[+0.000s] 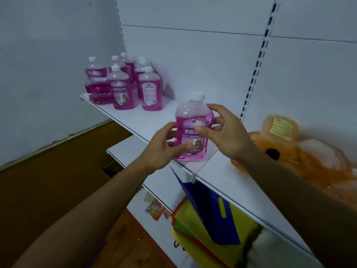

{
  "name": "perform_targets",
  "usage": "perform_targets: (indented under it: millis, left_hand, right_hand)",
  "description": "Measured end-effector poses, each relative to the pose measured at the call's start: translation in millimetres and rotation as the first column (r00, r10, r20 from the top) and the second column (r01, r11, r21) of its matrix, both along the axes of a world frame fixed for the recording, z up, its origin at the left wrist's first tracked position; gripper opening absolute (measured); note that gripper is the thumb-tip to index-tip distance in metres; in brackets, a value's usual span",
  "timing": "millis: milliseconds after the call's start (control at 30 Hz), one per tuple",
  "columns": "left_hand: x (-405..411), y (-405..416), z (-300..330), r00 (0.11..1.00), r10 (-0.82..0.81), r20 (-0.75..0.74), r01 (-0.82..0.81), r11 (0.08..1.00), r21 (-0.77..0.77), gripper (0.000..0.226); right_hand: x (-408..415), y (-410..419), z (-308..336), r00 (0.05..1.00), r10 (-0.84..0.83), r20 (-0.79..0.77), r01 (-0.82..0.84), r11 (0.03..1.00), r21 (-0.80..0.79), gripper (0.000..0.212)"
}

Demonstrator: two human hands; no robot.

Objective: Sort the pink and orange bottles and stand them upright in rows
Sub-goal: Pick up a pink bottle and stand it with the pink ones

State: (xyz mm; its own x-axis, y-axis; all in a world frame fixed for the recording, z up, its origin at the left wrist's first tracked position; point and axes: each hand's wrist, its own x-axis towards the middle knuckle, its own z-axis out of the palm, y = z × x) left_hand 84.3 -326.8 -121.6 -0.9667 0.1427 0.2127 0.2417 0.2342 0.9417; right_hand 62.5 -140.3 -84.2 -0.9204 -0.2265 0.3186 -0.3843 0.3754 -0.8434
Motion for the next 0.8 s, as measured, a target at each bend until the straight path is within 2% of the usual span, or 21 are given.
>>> perform_targets:
  millis: [167, 333, 533, 800]
  left_hand:
    - [-74, -83, -8, 0.996, 0.087, -0.024, -0.088, 0.996, -0.014, 0.054]
    - [-144, -136, -8, 0.993, 0.119, -0.022, -0.120, 0.991, -0.064, 0.054]
    - [-191, -165, -17, 0.986, 0.167, 0.016, -0.165, 0.982, -0.095, 0.056]
    - [-205, -171, -33, 0.984, 0.180, 0.007, -0.178, 0.976, -0.123, 0.054]
  right_hand:
    - [-74, -89, -3, 1.000, 0.012, -0.015, -0.012, 1.000, 0.021, 0.059]
    - [-139, -144, -2, 0.999, 0.002, -0.051, 0.000, 0.999, 0.048, 0.058]
    - [-185, -175, -9, 0.998, -0.024, -0.057, 0.028, 0.997, 0.073, 0.058]
    - [-202, -184, -23, 0.996, -0.081, -0.039, 0.085, 0.987, 0.139, 0.063]
